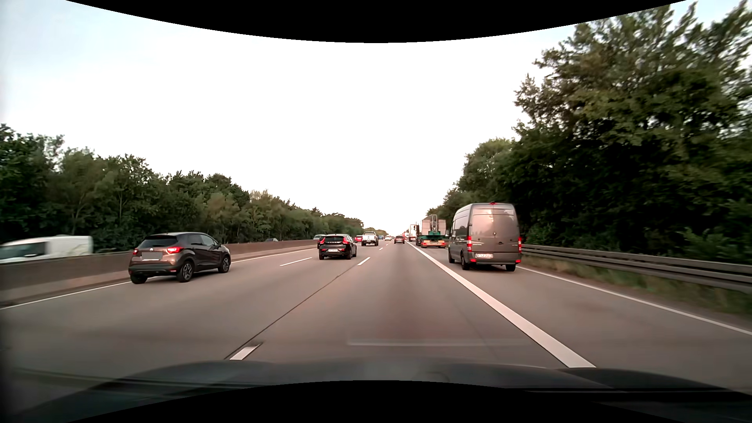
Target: Follow the waypoints while adhering to traffic rules and regulations
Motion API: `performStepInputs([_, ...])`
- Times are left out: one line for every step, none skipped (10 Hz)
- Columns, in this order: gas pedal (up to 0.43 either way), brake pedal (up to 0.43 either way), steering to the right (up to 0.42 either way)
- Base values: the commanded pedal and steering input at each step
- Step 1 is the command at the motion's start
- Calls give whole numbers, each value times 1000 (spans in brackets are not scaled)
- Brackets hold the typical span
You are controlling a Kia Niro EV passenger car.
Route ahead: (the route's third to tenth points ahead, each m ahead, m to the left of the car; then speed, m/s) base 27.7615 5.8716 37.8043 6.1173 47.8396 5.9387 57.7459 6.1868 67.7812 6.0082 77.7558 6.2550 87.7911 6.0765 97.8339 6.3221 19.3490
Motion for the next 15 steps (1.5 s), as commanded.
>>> performStepInputs([47,0,-4])
performStepInputs([47,0,-4])
performStepInputs([59,0,-4])
performStepInputs([67,0,-4])
performStepInputs([67,0,-4])
performStepInputs([67,0,-4])
performStepInputs([87,0,-4])
performStepInputs([110,0,-4])
performStepInputs([118,0,-4])
performStepInputs([169,0,-4])
performStepInputs([169,0,-4])
performStepInputs([169,0,-4])
performStepInputs([169,0,-4])
performStepInputs([169,0,-4])
performStepInputs([169,0,-4])
